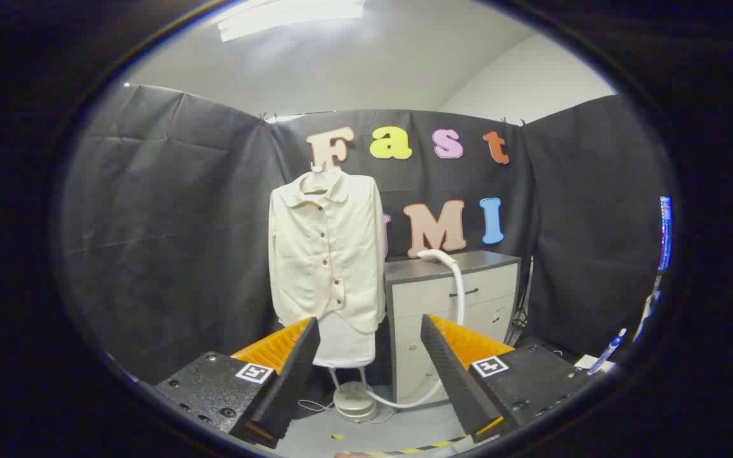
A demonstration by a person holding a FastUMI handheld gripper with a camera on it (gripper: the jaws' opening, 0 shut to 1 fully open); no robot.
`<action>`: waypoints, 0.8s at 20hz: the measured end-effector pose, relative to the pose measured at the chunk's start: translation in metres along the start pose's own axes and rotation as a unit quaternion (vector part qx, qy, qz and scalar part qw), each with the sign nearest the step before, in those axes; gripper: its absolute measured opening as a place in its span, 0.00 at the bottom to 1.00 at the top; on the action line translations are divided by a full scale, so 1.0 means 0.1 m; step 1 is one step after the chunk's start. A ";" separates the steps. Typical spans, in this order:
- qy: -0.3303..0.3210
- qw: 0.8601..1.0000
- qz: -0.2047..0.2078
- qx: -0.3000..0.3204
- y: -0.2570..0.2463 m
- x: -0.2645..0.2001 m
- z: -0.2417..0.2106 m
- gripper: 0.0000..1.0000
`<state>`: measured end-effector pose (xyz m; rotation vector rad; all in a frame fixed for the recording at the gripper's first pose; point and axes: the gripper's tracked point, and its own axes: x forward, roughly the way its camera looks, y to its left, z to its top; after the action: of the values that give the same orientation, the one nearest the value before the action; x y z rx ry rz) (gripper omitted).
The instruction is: Iron the clothes twice with a garment steamer, once on the left side and once on the right side.
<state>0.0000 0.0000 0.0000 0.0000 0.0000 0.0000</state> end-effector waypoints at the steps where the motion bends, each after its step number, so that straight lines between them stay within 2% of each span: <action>1: -0.008 1.000 -0.003 -0.005 -0.04 -0.03 0.05 0.97; 16: 0.001 1.000 0.001 -0.003 -0.22 -0.27 0.01 0.97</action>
<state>-0.0269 -0.0216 0.0011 -0.0064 0.0024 0.0020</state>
